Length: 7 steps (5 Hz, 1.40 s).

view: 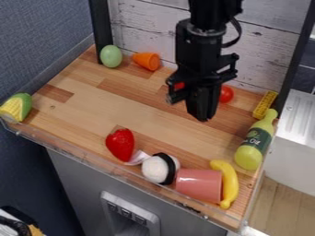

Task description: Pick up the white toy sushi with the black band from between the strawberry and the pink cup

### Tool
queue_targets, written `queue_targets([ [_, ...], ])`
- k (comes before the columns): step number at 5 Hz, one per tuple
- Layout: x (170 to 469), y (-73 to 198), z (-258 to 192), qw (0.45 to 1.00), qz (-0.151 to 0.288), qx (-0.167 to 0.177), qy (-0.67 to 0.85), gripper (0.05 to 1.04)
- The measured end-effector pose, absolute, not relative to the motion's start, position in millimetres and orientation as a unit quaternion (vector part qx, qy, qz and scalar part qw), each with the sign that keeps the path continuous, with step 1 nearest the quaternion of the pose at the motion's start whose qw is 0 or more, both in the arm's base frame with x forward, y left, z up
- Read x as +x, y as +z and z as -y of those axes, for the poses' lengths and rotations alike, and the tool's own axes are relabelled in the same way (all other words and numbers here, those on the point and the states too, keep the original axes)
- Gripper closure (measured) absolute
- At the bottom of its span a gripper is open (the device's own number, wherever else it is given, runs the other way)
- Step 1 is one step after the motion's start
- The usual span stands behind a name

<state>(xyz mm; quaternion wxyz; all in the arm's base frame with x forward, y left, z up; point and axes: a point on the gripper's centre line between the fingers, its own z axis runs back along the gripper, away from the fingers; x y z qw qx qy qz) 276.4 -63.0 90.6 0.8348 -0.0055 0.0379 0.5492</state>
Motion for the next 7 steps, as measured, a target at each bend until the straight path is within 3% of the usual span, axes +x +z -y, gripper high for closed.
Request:
queue_targets([
  [1,259,95,65,0.837,-0.034,-0.009,0.546,0.89],
  [2,247,87,60,0.874,-0.039,-0.006,0.485,0.669],
  [3,242,81,49,0.908,-0.04,-0.009,0.417,0.354],
  [4,240,71,42,0.929,-0.034,-0.014,0.368,0.105],
  [7,243,22,43,0.895,-0.032,-0.017,0.445,0.083],
])
